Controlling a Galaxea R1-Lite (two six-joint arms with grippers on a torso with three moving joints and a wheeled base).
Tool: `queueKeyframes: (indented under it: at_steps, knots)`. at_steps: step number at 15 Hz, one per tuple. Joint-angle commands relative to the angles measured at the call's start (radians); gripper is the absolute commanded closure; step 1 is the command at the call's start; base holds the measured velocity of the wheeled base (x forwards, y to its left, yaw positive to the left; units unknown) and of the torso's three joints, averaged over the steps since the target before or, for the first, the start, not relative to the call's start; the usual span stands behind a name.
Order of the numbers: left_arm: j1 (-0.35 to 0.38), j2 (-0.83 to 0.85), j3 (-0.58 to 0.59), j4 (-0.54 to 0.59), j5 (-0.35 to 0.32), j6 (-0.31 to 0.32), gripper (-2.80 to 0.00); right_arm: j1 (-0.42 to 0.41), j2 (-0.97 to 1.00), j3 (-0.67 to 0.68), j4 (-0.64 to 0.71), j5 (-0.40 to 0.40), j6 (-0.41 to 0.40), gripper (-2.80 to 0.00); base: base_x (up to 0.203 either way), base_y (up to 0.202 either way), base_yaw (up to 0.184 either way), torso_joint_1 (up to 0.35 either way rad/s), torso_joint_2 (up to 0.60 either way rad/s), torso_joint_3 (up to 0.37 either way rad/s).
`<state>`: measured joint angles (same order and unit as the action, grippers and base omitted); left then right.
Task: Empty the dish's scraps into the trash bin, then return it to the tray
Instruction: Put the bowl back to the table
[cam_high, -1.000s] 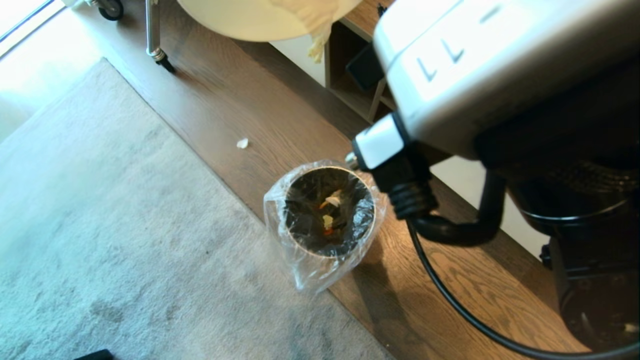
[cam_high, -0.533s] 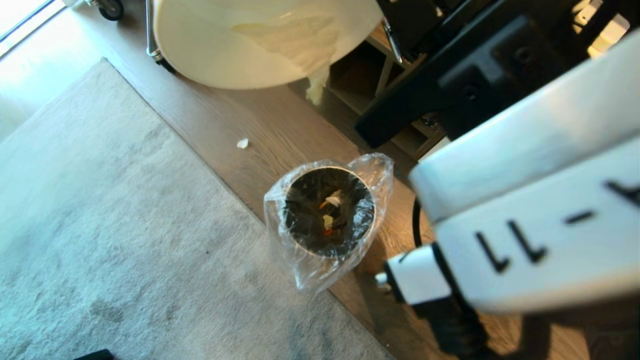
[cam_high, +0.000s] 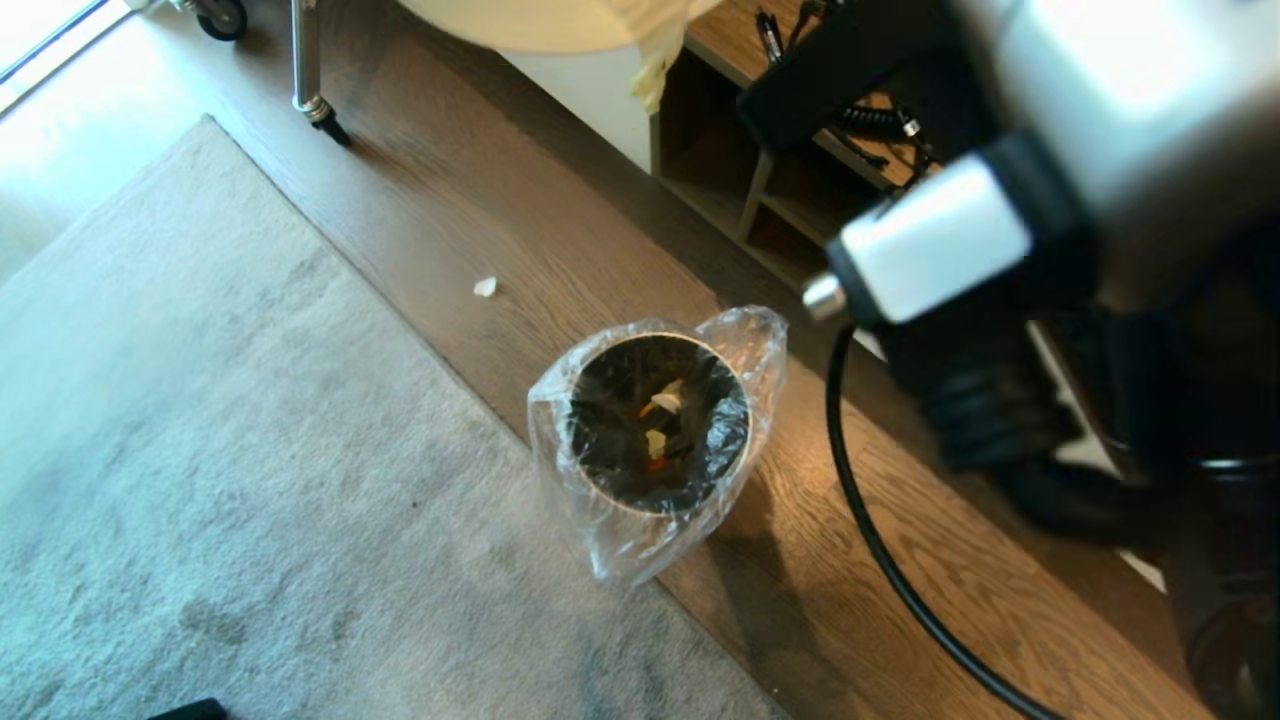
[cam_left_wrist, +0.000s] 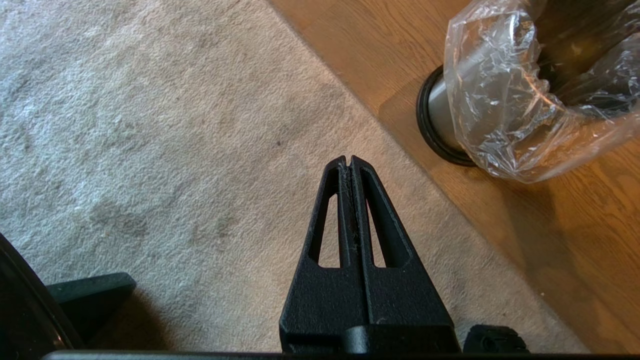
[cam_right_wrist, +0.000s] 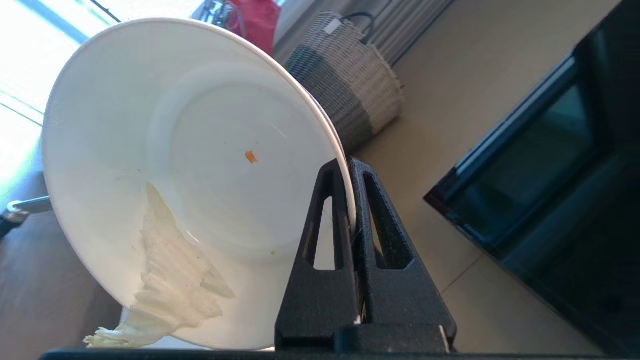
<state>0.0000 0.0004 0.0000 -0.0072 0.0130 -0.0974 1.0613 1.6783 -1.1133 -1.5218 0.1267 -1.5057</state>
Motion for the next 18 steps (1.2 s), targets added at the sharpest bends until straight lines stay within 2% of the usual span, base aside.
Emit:
queueKeyframes:
  at_steps: [1, 6, 8, 10, 13, 15, 16, 17, 18]
  knots:
    - [0.000, 0.000, 0.000, 0.000, 0.001, -0.001, 0.00, -0.001, -0.002, -0.032, -0.010, 0.005, -0.008, 0.00, 0.000, 0.000, 0.000, 0.000, 0.00, 0.000]
    - [0.000, 0.000, 0.000, 0.000, 0.001, -0.001, 0.00, -0.005, -0.003, -0.091, -0.002, 0.029, 0.003, 0.00, 0.000, 0.000, 0.000, 0.000, 0.00, 0.000]
    - [0.000, 0.000, 0.000, 0.000, 0.001, -0.001, 0.00, -0.004, -0.009, -0.069, 0.005, 0.033, 0.009, 0.00, 0.000, 0.000, 0.000, 0.000, 0.00, 0.000]
    - [0.000, 0.000, 0.000, 0.000, 0.001, -0.001, 0.00, -0.005, -0.009, -0.043, -0.013, 0.001, 0.026, 0.00, 0.000, 0.000, 0.000, 0.000, 0.00, 0.000]
    - [0.000, 0.000, 0.000, 0.000, 0.001, -0.001, 0.00, -0.006, 0.004, 0.016, -0.013, -0.205, 0.110, 0.00, 0.000, 0.000, 0.000, 0.000, 0.00, 0.000]
    - [0.000, 0.000, 0.000, 0.000, 0.001, -0.001, 0.00, -0.007, 0.009, 0.096, 0.010, -0.418, 0.170, 0.00, 0.000, 0.000, 0.000, 0.000, 0.00, 0.000]
    - [0.000, 0.000, 0.000, 0.000, 0.001, -0.001, 0.00, -0.009, 0.011, 0.134, 0.048, -0.493, 0.219, 0.00, 0.000, 0.000, 0.000, 0.000, 0.00, 0.000]
    - [0.000, 0.000, 0.000, 0.000, 0.001, -0.001, 0.00, -0.028, 0.013, 0.155, 0.105, -0.521, 0.281, 0.00, 0.000, 0.000, 0.000, 0.000, 0.00, 0.000]
    - [0.000, 0.000, 0.000, 0.000, 0.001, -0.001, 0.00, -0.059, 0.015, 0.165, 0.165, -0.528, 0.304, 0.00, 0.000, 0.000, 0.000, 0.000, 0.00, 0.000]
